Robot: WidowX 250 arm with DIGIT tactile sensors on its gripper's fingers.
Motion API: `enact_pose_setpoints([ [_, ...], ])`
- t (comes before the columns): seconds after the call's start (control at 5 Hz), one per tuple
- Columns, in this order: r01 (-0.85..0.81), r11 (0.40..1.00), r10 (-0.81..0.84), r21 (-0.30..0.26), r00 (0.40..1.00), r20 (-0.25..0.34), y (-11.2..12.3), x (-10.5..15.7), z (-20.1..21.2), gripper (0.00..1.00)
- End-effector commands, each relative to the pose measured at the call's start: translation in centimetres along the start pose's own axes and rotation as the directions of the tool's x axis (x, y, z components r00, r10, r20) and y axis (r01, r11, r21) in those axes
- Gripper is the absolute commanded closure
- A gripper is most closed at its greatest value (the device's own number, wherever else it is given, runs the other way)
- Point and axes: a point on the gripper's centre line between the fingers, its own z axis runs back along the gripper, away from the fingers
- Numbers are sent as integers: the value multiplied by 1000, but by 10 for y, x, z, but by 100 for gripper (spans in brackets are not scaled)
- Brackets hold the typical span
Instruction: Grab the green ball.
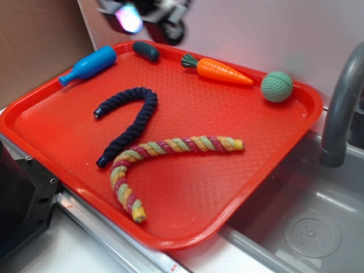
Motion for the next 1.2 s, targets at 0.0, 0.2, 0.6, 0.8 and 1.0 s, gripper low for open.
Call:
enact_pose_setpoints([
  [0.0,134,991,-134,10,990,33,-17,43,-18,0],
  [0.2,134,991,-134,10,990,33,-17,43,-18,0],
  [0.6,216,972,-210,97,976,-65,-45,58,-84,0],
  [0.8,251,967,-247,51,966,-77,-51,62,-99,0],
  [1.0,235,971,-232,46,971,-65,-51,68,-107,0],
])
